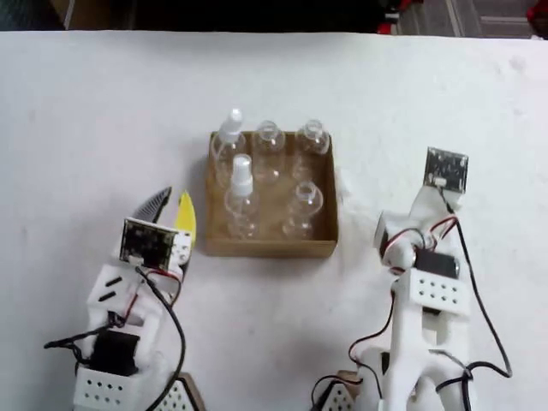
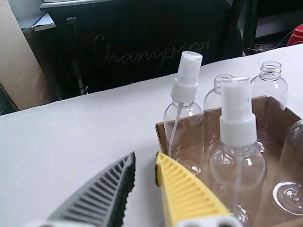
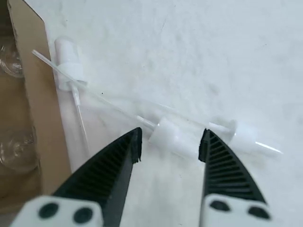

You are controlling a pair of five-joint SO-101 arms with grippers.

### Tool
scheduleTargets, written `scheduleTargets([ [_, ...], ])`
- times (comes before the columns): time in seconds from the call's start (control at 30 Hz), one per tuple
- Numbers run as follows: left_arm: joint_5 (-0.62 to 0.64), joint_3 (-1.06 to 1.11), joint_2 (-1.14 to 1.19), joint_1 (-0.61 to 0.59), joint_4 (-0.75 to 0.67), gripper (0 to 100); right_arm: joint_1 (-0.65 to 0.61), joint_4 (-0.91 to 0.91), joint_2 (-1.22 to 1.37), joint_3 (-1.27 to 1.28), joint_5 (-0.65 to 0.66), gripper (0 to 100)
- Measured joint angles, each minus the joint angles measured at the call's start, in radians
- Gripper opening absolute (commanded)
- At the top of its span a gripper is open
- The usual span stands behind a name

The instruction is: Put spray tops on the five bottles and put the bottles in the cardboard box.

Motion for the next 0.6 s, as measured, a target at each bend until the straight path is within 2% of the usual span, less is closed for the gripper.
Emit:
scheduleTargets([
  [0.33,0.0,0.0,0.0,0.0,0.0,7,0.0,0.155,0.0,-0.166,0.0,18.3],
  [0.6,0.0,0.0,0.0,0.0,0.0,7,0.0,0.427,0.0,-0.365,0.0,18.3],
])
